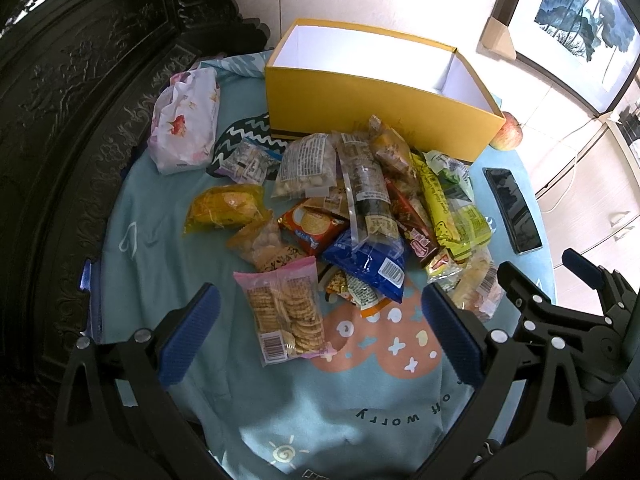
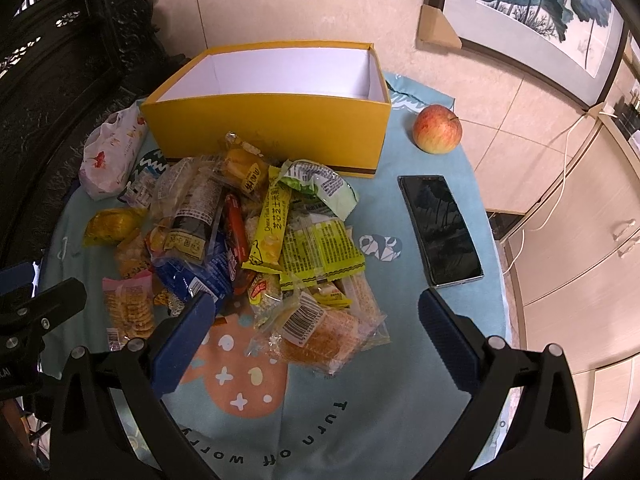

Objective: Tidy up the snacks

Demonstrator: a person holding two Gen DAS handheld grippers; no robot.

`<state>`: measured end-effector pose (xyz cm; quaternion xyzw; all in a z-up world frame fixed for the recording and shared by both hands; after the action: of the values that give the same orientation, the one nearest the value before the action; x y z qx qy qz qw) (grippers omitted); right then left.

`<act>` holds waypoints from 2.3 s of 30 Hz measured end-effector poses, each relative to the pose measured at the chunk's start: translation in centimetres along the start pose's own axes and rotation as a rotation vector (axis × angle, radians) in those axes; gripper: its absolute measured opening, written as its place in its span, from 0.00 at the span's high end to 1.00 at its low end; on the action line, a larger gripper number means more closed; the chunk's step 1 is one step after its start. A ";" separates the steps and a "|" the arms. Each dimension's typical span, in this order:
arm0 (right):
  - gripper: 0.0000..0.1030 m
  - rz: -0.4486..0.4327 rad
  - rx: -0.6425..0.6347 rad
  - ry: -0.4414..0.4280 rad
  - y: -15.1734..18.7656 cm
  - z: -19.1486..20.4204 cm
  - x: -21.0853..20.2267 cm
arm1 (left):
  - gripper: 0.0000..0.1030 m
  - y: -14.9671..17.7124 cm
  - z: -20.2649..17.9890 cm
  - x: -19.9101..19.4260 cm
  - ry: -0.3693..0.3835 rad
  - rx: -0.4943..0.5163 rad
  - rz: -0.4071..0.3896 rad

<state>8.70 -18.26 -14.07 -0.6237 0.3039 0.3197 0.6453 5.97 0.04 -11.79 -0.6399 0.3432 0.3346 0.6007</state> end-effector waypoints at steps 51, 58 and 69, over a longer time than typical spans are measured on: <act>0.63 0.238 -0.162 -0.318 4.7 0.2 7.2 | 0.02 2.8 6.4 8.7 -0.050 -0.108 0.190; 0.64 0.278 0.024 -0.425 4.3 -1.4 5.4 | 0.02 5.0 4.7 10.3 -0.030 -0.094 0.277; 0.64 0.299 -0.011 -0.470 5.5 0.2 4.7 | 0.51 6.8 4.5 13.5 -0.084 -0.064 0.319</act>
<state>7.17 -17.83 -21.12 -0.4841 0.2329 0.5489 0.6404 7.51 3.77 -27.06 -0.5816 0.4042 0.4631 0.5328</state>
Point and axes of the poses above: each gripper's, at about its wrist camera, not at the fingertips, and x roughly the way its jaws point, z to its left, y to its underside, the point moved 10 cm from there along x, roughly the way its jaws point, and after that the axes turned 5 degrees about -z, right-handed, at the moved point
